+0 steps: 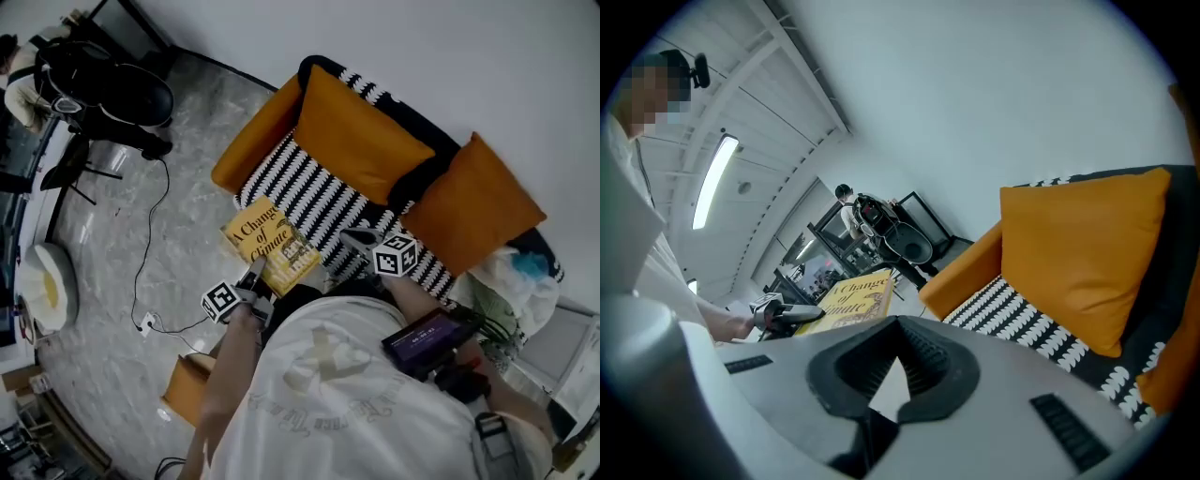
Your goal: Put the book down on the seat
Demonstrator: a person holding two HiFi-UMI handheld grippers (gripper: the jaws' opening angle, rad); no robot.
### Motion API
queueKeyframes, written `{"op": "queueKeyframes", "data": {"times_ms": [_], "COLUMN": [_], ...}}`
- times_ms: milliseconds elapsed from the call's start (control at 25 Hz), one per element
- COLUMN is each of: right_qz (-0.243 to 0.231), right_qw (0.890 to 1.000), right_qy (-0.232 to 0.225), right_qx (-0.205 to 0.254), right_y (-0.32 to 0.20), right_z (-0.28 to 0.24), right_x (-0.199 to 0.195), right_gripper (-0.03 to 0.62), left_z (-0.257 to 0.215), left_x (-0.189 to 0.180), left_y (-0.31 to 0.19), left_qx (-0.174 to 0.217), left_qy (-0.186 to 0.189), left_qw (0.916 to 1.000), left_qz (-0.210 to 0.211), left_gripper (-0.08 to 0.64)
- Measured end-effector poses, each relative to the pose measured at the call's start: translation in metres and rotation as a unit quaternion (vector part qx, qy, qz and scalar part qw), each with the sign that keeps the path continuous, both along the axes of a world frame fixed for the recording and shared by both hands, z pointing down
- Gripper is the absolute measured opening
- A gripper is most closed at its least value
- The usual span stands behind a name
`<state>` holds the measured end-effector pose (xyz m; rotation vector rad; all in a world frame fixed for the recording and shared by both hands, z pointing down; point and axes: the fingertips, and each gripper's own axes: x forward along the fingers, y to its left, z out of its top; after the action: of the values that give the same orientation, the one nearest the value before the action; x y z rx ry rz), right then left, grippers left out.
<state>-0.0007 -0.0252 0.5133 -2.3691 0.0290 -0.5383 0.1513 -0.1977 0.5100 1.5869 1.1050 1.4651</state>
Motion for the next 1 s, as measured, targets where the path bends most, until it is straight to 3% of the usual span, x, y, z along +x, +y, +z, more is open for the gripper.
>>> {"op": "queueKeyframes", "data": {"times_ms": [480,1000], "right_qz": [0.05,0.07], "right_qw": [0.998,0.993], "right_qy": [-0.04,-0.087], "right_qx": [0.024,0.026], "right_y": [0.017,0.033], "right_z": [0.019,0.039], "right_x": [-0.01,0.023], "right_gripper": [0.014,0.014], "left_z": [0.031,0.088], "left_x": [0.009,0.05], "left_y": [0.022,0.068], "left_qx": [0.034,0.059], "left_qy": [-0.036,-0.045], "left_qw": [0.9988,0.9961], "left_qz": [0.002,0.047], "left_gripper": [0.147,0.147]}}
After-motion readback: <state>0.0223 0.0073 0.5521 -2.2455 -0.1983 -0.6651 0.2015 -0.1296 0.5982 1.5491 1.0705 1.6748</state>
